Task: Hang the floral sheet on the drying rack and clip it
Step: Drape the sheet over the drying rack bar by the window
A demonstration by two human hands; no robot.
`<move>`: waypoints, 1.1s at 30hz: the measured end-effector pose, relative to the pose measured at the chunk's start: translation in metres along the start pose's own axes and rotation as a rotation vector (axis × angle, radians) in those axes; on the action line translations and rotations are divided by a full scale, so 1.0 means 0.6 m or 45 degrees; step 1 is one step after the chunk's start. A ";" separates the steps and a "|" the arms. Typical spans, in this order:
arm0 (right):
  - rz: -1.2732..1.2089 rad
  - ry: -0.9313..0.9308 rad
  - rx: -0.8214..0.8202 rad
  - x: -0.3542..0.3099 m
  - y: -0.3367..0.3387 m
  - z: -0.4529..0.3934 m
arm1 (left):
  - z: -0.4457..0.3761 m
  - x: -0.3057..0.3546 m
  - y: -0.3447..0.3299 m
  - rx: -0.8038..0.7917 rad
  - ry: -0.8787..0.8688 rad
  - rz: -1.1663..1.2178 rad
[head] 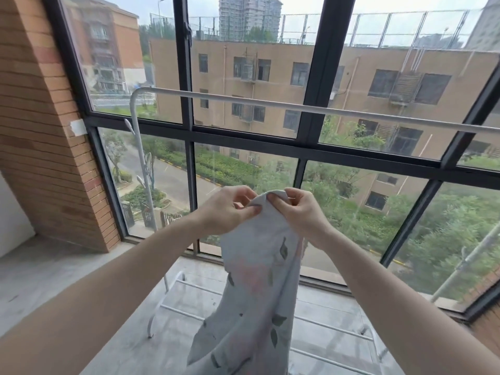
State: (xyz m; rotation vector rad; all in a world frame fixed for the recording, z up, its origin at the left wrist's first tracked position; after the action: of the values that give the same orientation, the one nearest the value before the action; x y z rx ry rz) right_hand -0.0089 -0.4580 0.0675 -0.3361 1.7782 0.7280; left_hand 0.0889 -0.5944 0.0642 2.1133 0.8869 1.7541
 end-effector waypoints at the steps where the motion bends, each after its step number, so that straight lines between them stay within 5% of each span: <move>1: -0.039 -0.022 -0.011 0.011 -0.001 0.007 | -0.002 -0.007 -0.006 -0.045 0.037 -0.047; 7: -0.082 -0.226 -0.215 0.150 -0.033 0.059 | -0.010 0.005 -0.023 0.036 -0.043 -0.065; 11: 0.310 -0.426 -0.344 0.311 -0.082 0.126 | -0.017 0.036 -0.034 0.113 -0.115 -0.004; 15: 0.347 -0.671 -0.260 0.446 -0.073 0.166 | -0.025 0.053 -0.003 0.256 -0.196 -0.017; 18: 0.327 -0.711 -0.080 0.468 -0.002 0.136 | -0.024 0.043 0.041 0.360 -0.261 -0.346; 21: 0.291 -0.612 0.187 0.368 0.118 0.039 | -0.026 0.018 0.095 0.459 -0.242 -0.567; 25: 0.010 -0.086 0.624 -0.006 0.234 -0.038 | -0.033 0.049 0.169 0.646 -0.308 -0.632; 28: 0.204 0.336 0.376 -0.210 0.193 -0.059 | -0.036 0.092 0.227 0.796 -0.347 -0.621; 30: 0.433 0.337 0.219 -0.225 0.168 -0.069 | -0.034 0.107 0.266 0.847 -0.306 -0.633; 33: 0.292 0.338 0.349 -0.226 0.198 -0.065 | -0.025 0.109 0.320 0.892 -0.151 -0.633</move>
State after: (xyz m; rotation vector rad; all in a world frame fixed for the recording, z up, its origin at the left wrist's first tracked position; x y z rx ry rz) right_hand -0.0604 -0.4089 0.2376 -0.0446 2.1639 0.6077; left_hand 0.1360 -0.7084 0.2259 2.0437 1.9980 1.1430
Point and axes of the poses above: each hand's wrist, its own z-axis away from the middle knuckle, its own y-axis out of the back of the hand, x = y × z, the point moved 9 cm from there along -z, towards the middle knuckle, and after that the axes turned 5 degrees about -y, right-handed, at the moved point
